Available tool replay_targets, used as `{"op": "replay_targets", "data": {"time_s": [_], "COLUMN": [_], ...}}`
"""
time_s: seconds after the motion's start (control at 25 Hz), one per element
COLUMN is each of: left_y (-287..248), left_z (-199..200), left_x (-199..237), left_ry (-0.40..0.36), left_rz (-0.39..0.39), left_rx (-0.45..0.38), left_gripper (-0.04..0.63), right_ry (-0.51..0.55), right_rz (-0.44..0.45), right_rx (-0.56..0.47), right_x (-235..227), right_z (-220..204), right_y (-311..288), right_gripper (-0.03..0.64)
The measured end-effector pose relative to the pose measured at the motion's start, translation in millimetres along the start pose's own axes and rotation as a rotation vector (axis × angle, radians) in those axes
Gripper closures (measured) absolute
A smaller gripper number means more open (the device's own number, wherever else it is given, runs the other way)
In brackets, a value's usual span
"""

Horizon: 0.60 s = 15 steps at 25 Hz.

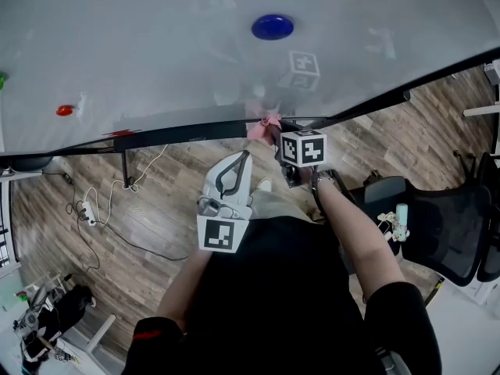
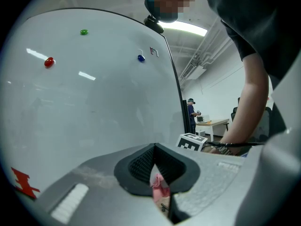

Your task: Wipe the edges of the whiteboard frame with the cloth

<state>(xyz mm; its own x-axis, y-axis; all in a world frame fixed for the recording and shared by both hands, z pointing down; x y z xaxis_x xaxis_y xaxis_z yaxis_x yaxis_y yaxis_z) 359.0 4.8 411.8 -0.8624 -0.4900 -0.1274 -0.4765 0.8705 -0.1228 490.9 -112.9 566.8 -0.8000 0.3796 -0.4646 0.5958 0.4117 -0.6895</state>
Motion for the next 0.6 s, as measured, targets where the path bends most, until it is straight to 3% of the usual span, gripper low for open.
{"op": "replay_targets", "data": {"time_s": [0.6], "left_y": [-12], "left_z": [0], "left_x": [-14], "left_ry": [0.011], "left_rz": [-0.039], "left_rx": [0.023], "left_gripper": [0.595], "right_ry": [-0.019], "right_rz": [-0.028], "right_rx": [-0.011], "right_x": [-23], "right_z": [0], "right_y": [16], "right_gripper": [0.558]}}
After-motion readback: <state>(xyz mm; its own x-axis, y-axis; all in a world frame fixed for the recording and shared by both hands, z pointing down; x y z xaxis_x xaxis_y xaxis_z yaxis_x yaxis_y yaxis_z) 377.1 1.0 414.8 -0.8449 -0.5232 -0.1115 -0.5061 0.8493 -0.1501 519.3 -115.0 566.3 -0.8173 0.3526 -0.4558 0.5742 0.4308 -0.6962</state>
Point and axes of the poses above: the fingertips, and each gripper's own axes: y backward along the fingers, x to its left, z out of its top, the point moved 7 cm from there along y, backward along the fingers, and after that the axes turned 2 degrees about x, right-handed, at the moved point
